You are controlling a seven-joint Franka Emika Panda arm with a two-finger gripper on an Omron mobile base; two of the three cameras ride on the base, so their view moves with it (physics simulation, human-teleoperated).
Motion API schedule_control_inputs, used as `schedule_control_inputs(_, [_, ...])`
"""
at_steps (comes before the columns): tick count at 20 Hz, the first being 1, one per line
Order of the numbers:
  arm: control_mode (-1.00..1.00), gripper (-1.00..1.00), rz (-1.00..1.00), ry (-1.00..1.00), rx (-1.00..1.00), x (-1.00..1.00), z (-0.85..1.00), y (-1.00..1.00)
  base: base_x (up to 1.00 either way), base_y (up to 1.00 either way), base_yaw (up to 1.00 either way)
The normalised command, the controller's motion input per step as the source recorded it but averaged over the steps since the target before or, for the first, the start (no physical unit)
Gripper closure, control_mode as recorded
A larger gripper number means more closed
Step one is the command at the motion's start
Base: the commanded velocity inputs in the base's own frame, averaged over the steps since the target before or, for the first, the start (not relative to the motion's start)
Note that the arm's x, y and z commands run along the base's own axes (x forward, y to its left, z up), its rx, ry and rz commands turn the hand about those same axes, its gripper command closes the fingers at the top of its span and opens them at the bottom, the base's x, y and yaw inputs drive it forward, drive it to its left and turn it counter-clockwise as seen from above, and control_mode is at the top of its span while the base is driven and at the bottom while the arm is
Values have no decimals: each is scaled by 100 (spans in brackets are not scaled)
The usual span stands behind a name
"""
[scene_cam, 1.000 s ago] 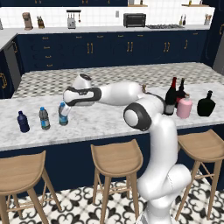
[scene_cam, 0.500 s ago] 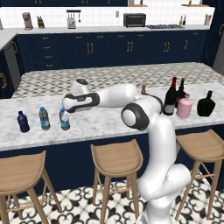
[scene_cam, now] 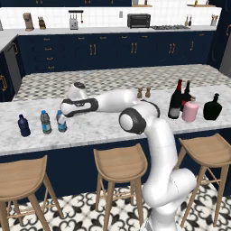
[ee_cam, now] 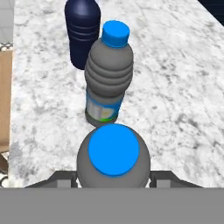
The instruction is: Move the plastic bottles in the middle to the plastics group, and the glass bottles in the middle to the glass group.
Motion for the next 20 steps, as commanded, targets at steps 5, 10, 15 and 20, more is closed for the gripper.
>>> schedule_control_inputs(5, [-100,100,0,0,-2,35,18,16,0,0,0])
schedule_control_inputs(10, [-100,100,1,-1,0,-28,-34,-14,0,0,0])
schedule_control_inputs(15, [-100,100,0,-10,0,-41,-72,-23,0,0,0])
schedule_control_inputs(20, [-100,100,0,-14,3,-4,-14,-10,0,0,0])
